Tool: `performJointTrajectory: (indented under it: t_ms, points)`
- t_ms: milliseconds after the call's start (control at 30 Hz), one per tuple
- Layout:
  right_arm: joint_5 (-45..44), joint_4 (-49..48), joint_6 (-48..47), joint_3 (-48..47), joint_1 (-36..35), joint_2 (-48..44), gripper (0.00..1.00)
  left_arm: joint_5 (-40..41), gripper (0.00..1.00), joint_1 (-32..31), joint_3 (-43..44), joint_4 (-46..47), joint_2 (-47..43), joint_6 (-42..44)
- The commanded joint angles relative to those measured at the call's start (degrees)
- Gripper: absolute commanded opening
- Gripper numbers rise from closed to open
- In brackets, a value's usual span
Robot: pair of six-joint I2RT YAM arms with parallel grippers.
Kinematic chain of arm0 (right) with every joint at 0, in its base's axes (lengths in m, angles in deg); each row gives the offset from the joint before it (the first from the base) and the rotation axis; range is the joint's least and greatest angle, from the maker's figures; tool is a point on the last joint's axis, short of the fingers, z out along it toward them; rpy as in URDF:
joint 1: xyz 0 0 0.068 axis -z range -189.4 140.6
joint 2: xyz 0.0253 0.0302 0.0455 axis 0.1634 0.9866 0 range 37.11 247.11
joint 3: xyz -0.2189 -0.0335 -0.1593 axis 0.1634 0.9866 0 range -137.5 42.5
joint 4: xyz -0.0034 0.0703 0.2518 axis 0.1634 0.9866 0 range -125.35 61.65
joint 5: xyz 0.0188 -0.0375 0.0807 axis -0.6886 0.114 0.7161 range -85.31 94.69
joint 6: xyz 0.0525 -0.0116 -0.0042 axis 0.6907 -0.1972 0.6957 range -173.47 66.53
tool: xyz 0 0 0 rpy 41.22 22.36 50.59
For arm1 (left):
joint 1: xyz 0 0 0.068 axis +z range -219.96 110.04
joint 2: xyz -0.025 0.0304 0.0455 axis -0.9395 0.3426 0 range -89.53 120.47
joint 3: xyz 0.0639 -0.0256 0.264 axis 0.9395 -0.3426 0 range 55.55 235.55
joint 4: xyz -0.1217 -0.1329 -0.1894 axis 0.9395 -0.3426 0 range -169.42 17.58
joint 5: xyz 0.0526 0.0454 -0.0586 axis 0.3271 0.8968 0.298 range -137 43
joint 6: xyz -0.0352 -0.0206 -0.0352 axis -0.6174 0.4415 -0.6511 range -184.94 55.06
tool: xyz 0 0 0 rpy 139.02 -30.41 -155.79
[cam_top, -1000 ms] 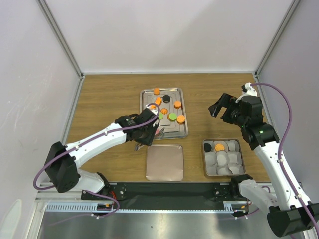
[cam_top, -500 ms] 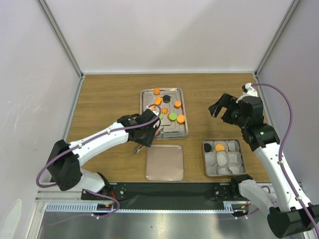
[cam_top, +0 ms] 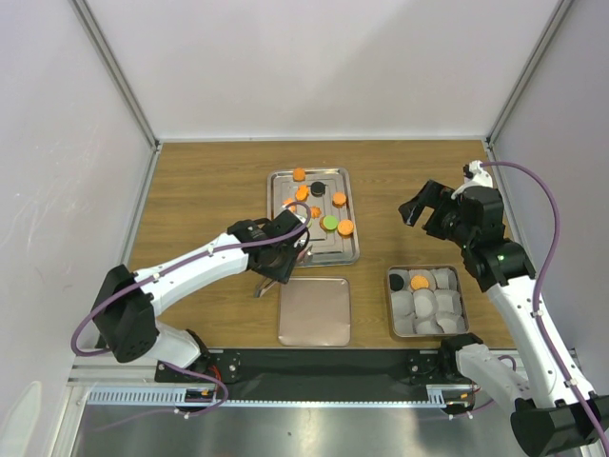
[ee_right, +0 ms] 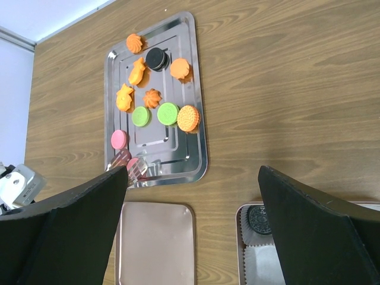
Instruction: Pack the cookies
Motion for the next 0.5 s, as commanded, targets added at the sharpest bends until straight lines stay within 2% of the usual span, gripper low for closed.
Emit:
performJointTrajectory:
  t_ms: [0,133,467]
  points:
    - [-0.3,-1.9,0.2,-0.2,-0.2,-1.1,1.00,1.6,0.49,-0.4,2.4,-0.8,0.0,0.4]
    - [-0.1,-2.1,0.5,0.3,-0.2,-1.5,1.00,2.0,0.49,-0.4,2.2,-0.8,0.3,0.4]
    - [0.1,-2.0,0.6,-0.5,-0.2,-1.4,1.00,2.4,0.41,-0.6,4.0,-0.3,1.1,1.0]
